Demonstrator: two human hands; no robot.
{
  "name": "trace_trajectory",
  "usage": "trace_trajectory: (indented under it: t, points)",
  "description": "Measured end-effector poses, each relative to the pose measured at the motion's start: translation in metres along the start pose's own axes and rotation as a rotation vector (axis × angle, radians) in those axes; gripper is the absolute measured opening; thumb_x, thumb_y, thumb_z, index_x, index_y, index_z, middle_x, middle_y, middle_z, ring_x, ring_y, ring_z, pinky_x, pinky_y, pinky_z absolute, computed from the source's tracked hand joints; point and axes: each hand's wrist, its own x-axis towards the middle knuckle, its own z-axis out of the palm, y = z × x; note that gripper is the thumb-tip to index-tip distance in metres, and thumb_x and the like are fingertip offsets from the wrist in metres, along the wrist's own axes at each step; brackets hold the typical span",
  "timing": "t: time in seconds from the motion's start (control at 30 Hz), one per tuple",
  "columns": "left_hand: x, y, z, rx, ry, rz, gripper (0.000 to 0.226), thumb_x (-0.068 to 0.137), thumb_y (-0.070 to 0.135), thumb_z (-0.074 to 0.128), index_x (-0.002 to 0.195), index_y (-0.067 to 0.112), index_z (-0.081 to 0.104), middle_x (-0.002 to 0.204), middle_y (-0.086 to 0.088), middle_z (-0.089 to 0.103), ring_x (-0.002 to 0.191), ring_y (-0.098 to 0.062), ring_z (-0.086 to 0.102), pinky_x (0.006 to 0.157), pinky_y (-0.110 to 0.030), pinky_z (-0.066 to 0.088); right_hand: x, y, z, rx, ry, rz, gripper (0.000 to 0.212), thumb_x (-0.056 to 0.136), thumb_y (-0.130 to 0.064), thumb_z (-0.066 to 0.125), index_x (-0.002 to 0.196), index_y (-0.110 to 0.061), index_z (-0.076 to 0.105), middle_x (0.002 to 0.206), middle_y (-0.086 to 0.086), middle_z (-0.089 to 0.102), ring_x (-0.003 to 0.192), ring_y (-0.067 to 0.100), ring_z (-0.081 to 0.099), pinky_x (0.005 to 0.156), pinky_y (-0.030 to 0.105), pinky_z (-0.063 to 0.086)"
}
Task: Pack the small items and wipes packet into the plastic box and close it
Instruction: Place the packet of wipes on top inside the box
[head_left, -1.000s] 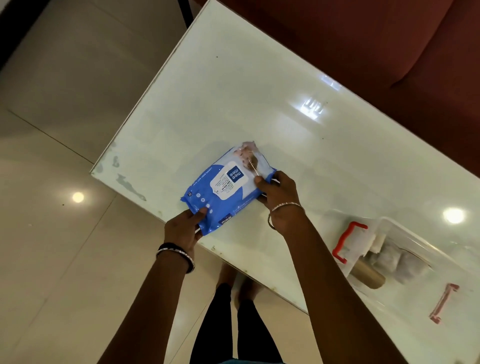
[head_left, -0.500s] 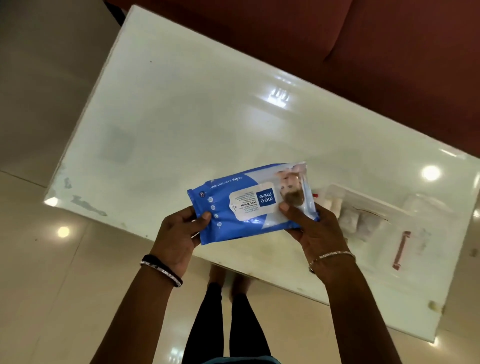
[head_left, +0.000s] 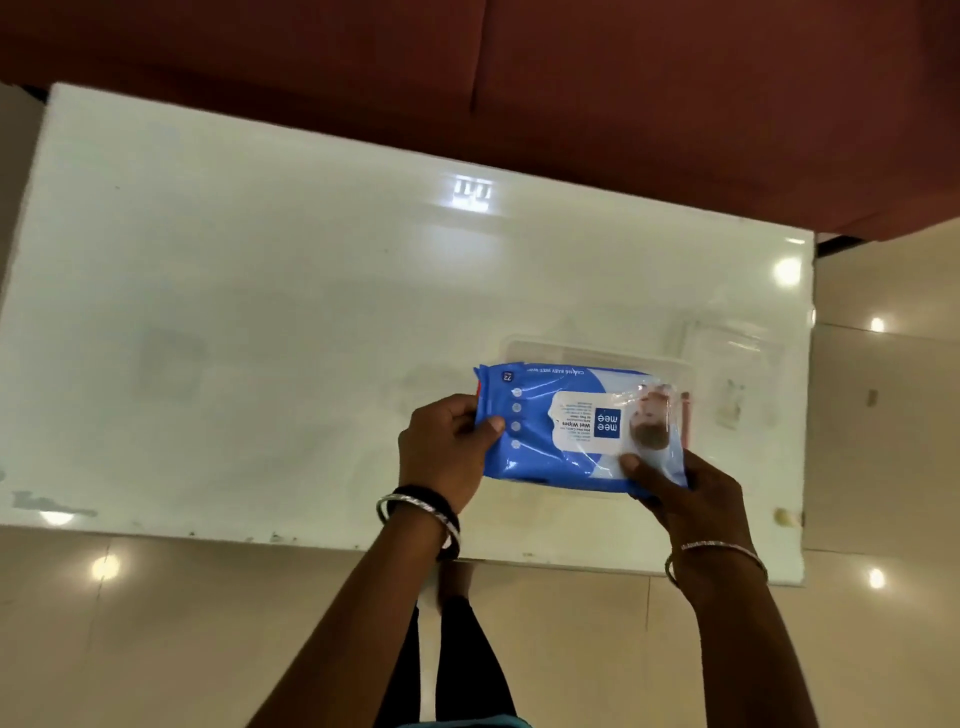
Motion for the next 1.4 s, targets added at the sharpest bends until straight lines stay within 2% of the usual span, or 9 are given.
trace_trajectory:
  t: [0.1,0.23,0.43,0.57,0.7,0.93,1.17,1.27,1.4]
  points:
    - [0.006,0.01,0.027,0.192,0.039,0.037,0.013,0.083,0.019,0.065,0.093,0.014,0.072,0.089,-0.001,0.076,0.085,-0.021,0.07,0.08,-0.038,0.056,0.021,0.009,-0.009,-0.067,0.061,0.011,0.026,0.08,0.001,0.075,0.077,-0.024,0.069,0.081,0.011,0.072,0.086,0.036,0.068,0.08,0.041,0.062]
    - [0.017,0.015,0.057,0.447,0.078,0.066,0.013,0.087,0.018,0.059,0.091,0.008,0.066,0.092,-0.007,0.072,0.088,-0.027,0.066,0.073,-0.033,0.05,0.052,0.018,-0.009,-0.236,0.146,0.013,0.014,0.081,-0.004,0.071,0.078,-0.017,0.071,0.086,0.023,0.071,0.089,0.047,0.067,0.09,0.06,0.054]
    - [0.022,0.014,0.078,0.665,0.108,0.051,0.035,0.088,0.009,0.053,0.123,0.012,0.054,0.118,-0.011,0.064,0.109,-0.033,0.059,0.084,-0.037,0.046,0.067,0.024,0.009,-0.442,0.138,0.028,0.016,0.083,-0.011,0.069,0.097,-0.006,0.074,0.083,0.013,0.07,0.077,0.027,0.061,0.072,0.028,0.044]
    - [0.013,0.008,0.092,0.856,0.118,0.187,0.072,0.091,0.005,0.05,0.153,0.017,0.014,0.146,-0.008,0.045,0.123,-0.028,0.055,0.091,-0.038,0.05,0.068,0.025,0.016,-0.496,0.189,0.047,0.013,0.086,-0.013,0.068,0.095,-0.003,0.071,0.088,0.016,0.072,0.075,0.025,0.058,0.071,0.027,0.043]
    - [0.016,-0.002,0.095,1.037,0.062,0.29,0.07,0.094,0.005,0.049,0.153,0.018,0.012,0.161,-0.003,0.016,0.138,-0.023,0.04,0.097,-0.034,0.049,0.067,0.023,0.02,-0.564,0.241,0.054,0.018,0.088,-0.017,0.069,0.099,-0.003,0.07,0.095,0.016,0.073,0.075,0.025,0.058,0.072,0.027,0.045]
    - [0.027,-0.001,0.101,1.276,-0.089,0.281,0.064,0.098,0.003,0.042,0.151,0.005,0.006,0.162,-0.015,0.003,0.149,-0.028,0.013,0.095,-0.033,0.05,0.063,0.022,0.027,-0.721,0.307,0.022,0.027,0.091,-0.023,0.067,0.109,-0.004,0.065,0.107,0.016,0.072,0.098,0.033,0.07,0.088,0.037,0.055]
    - [0.025,0.012,0.103,1.329,-0.036,0.24,0.058,0.093,0.01,0.054,0.146,0.01,0.029,0.157,-0.014,0.025,0.144,-0.027,0.03,0.098,-0.033,0.048,0.053,0.02,0.006,-0.733,0.323,-0.11,0.03,0.087,-0.03,0.072,0.109,-0.012,0.065,0.101,0.008,0.077,0.093,0.028,0.072,0.076,0.028,0.046]
    - [0.021,0.029,0.106,1.271,0.102,0.301,0.032,0.089,0.014,0.057,0.121,0.017,0.058,0.125,-0.009,0.061,0.116,-0.027,0.058,0.077,-0.035,0.054,0.044,0.021,-0.017,-0.594,0.437,-0.231,0.009,0.086,-0.024,0.07,0.093,-0.02,0.07,0.084,-0.002,0.078,0.078,0.021,0.074,0.069,0.024,0.045]
    - [0.029,0.058,0.129,1.123,0.123,0.526,0.015,0.092,0.021,0.051,0.098,0.018,0.065,0.093,-0.007,0.068,0.091,-0.027,0.062,0.067,-0.033,0.045,0.049,0.038,-0.055,-0.222,0.56,-0.115,0.007,0.084,-0.028,0.07,0.079,-0.023,0.071,0.071,-0.002,0.074,0.067,0.019,0.073,0.071,0.031,0.058]
